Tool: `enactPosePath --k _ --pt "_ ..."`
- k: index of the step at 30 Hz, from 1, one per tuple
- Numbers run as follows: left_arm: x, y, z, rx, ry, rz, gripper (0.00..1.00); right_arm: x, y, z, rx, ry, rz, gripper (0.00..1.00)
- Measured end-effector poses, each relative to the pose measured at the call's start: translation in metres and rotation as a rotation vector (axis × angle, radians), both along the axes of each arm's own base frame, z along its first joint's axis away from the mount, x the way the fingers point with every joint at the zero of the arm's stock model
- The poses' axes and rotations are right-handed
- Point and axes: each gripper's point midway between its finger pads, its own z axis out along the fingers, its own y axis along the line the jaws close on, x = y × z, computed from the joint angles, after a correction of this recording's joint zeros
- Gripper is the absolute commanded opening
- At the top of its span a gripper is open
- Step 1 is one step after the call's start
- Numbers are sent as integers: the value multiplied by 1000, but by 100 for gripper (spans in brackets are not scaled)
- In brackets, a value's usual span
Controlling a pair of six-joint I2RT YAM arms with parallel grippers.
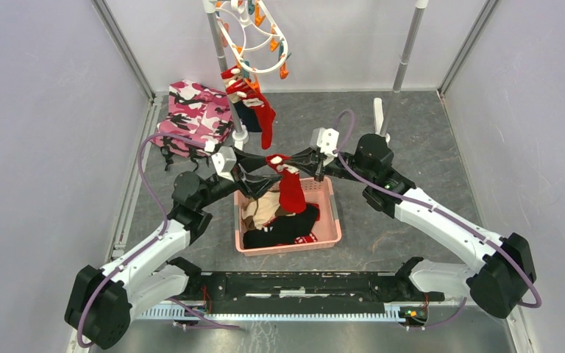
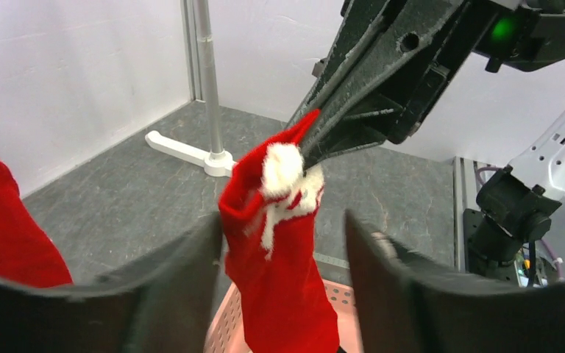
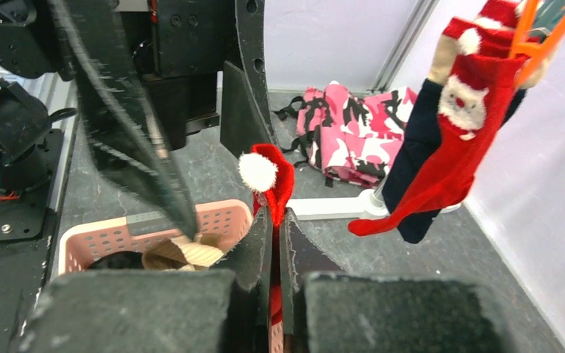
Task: Clip the socks to the hanger
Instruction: Pick up the sock from the bin.
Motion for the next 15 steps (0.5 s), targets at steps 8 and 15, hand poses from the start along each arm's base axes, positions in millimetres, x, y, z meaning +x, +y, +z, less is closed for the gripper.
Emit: enactPosePath --k 8,15 --pt "-13 3 5 -104 10 -31 83 -1 -8 10 44 -45 -10 0" --pt "-8 6 11 -182 -1 -4 80 -2 -7 11 56 -46 -5 0"
